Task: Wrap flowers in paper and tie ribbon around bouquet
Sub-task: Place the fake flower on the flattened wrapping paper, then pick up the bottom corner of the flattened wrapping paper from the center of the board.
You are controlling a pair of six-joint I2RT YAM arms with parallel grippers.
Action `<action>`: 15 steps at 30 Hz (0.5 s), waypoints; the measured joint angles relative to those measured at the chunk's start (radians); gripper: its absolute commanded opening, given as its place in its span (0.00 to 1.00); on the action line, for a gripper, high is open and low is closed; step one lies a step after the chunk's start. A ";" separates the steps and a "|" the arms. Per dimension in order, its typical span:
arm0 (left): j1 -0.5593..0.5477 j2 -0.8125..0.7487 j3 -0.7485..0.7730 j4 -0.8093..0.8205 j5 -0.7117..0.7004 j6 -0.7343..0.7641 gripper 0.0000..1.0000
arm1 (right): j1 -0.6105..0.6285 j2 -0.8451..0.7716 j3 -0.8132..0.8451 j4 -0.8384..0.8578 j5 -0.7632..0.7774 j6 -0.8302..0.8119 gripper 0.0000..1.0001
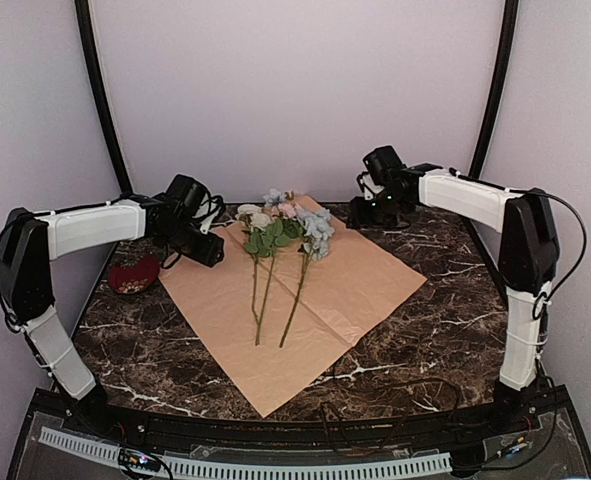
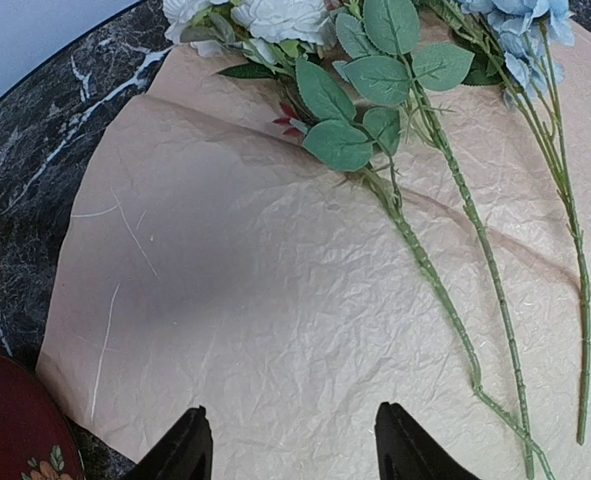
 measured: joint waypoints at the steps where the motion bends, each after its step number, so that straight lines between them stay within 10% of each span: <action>1: 0.000 0.011 0.000 0.000 0.000 0.000 0.58 | -0.016 -0.033 -0.034 -0.008 0.031 -0.018 0.54; 15: 0.007 0.253 0.035 -0.045 -0.055 0.001 0.59 | -0.082 0.055 -0.195 -0.075 0.225 -0.199 0.50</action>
